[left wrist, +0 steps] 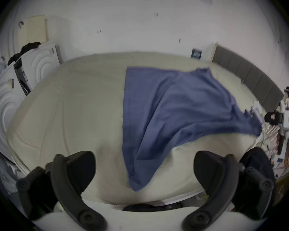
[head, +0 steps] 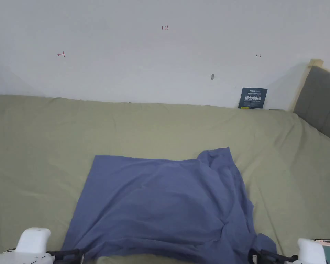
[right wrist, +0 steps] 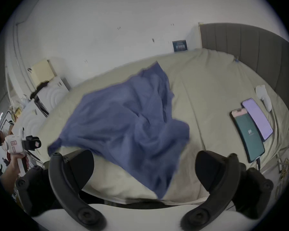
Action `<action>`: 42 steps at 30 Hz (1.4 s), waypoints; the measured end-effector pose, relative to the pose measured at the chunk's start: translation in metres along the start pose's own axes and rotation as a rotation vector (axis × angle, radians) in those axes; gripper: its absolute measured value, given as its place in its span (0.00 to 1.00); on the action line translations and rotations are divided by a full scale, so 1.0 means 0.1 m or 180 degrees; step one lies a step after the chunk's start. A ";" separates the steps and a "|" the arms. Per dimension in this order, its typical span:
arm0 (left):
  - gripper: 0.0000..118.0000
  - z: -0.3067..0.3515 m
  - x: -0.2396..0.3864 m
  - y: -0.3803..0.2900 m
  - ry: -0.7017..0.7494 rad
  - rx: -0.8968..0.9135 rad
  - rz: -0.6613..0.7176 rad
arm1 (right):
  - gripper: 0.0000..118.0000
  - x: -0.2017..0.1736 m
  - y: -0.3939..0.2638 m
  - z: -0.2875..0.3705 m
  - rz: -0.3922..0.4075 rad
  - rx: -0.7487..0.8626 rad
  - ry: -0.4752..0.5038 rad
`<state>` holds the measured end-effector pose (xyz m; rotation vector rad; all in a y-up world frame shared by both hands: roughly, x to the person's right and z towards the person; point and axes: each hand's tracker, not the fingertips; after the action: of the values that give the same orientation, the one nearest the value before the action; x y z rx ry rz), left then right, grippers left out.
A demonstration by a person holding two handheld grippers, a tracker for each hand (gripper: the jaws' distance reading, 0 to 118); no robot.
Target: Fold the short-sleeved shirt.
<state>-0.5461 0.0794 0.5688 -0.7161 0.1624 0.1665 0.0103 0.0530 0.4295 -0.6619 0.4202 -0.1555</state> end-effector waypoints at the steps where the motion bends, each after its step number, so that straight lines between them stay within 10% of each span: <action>1: 0.98 0.14 0.01 0.05 -0.0022 0.0081 -0.0005 | 1.00 -0.06 0.01 0.10 0.0034 0.0035 0.0011; 6: 0.87 0.77 0.47 -0.33 0.0112 0.0417 -0.0207 | 0.98 -0.47 -0.07 0.57 0.0503 0.0236 -0.0039; 7: 0.59 0.81 0.47 -0.38 0.0090 0.0371 -0.0170 | 0.82 -0.53 -0.11 0.63 0.0513 0.0271 -0.0032; 9: 0.00 0.84 0.51 -0.44 0.0189 0.0303 -0.0153 | 0.04 -0.67 -0.17 0.68 0.0540 0.0292 -0.0122; 10: 0.00 0.72 0.41 -0.51 0.0258 0.0128 -0.0252 | 0.00 -0.70 -0.22 0.68 0.0534 0.0326 -0.0188; 17: 0.00 0.28 0.05 -0.53 0.0043 -0.0230 -0.0176 | 0.00 -0.86 -0.29 0.66 0.0472 0.0190 -0.0037; 21: 0.79 0.02 0.10 -0.51 -0.0013 -0.0434 -0.0164 | 0.00 -0.82 -0.25 0.59 0.0448 0.0115 -0.0047; 26: 0.86 -0.62 0.08 -0.36 0.0077 -0.0887 -0.0291 | 0.00 -0.74 -0.24 0.52 0.0472 -0.0008 -0.0180; 30: 0.78 -0.86 0.09 -0.34 0.0103 -0.1015 -0.0278 | 0.00 -0.61 -0.24 0.45 0.0422 -0.0118 -0.0299; 32: 0.19 -0.92 0.10 -0.32 0.0090 -0.1060 -0.0234 | 0.00 -0.49 -0.22 0.35 0.0434 -0.0217 -0.0418; 34: 0.00 -0.96 0.09 -0.33 0.0114 -0.1054 -0.0236 | 0.01 -0.37 -0.21 0.23 0.0458 -0.0364 -0.0448; 36: 0.00 -0.91 0.14 -0.35 0.0048 -0.1053 -0.0194 | 0.32 -0.25 -0.16 0.03 0.0481 -0.0560 -0.0546; 37: 0.00 -0.90 0.16 -0.35 0.0061 -0.1010 -0.0201 | 0.79 -0.19 -0.15 -0.06 0.0469 -0.0637 -0.0570; 38: 0.00 -0.86 0.09 -0.34 0.0006 -0.1037 -0.0193 | 1.00 -0.11 -0.14 -0.17 0.0443 -0.0742 -0.0583; 42: 0.00 -0.70 0.13 -0.28 0.0052 -0.0954 -0.0098 | 1.00 0.10 -0.09 -0.52 0.0469 -0.0943 -0.0712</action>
<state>-0.5342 0.0133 0.5324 -1.0179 0.1433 0.1573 -0.0027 0.0142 0.3946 -0.9257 0.2764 0.1229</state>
